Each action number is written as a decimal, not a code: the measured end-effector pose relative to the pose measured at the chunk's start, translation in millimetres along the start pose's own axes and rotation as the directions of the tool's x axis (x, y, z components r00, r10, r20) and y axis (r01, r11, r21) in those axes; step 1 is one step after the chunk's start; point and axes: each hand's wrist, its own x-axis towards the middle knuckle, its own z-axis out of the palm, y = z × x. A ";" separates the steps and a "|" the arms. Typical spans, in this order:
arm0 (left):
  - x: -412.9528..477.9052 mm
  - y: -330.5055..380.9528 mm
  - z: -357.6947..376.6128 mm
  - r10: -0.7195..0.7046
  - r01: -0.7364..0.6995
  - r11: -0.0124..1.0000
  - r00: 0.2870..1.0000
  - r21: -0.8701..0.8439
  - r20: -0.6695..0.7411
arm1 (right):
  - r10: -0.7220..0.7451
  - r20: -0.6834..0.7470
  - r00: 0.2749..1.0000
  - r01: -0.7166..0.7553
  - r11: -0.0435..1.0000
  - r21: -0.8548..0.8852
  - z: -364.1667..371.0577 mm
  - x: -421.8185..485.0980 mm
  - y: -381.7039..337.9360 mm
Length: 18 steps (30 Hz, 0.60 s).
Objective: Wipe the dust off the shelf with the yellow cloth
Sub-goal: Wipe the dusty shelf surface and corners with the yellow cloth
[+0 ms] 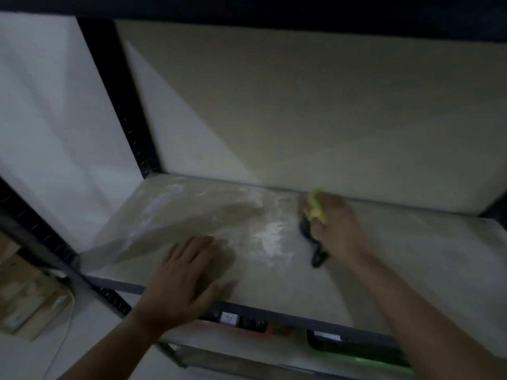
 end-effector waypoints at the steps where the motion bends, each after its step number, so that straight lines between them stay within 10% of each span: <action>1: -7.8 -15.4 -4.9 -0.033 0.034 0.999 0.999 0.025 -0.022 | 0.052 -0.014 0.999 -0.053 0.996 -0.070 -6.1 5.0 21.2; 5: -19.0 -63.3 -20.5 -0.104 0.107 0.984 0.994 0.141 -0.025 | 0.294 0.001 0.956 -0.284 0.926 -0.246 -2.2 3.6 37.7; 14: -15.8 -79.7 -18.1 -0.026 0.023 0.989 1.000 0.147 0.017 | -0.090 0.073 0.993 0.086 0.995 0.053 46.9 -33.4 -97.7; 18: -17.0 -79.6 -17.1 -0.016 0.012 0.992 0.999 0.122 0.035 | 0.001 -0.003 1.000 -0.001 0.994 0.109 14.2 -5.9 -62.5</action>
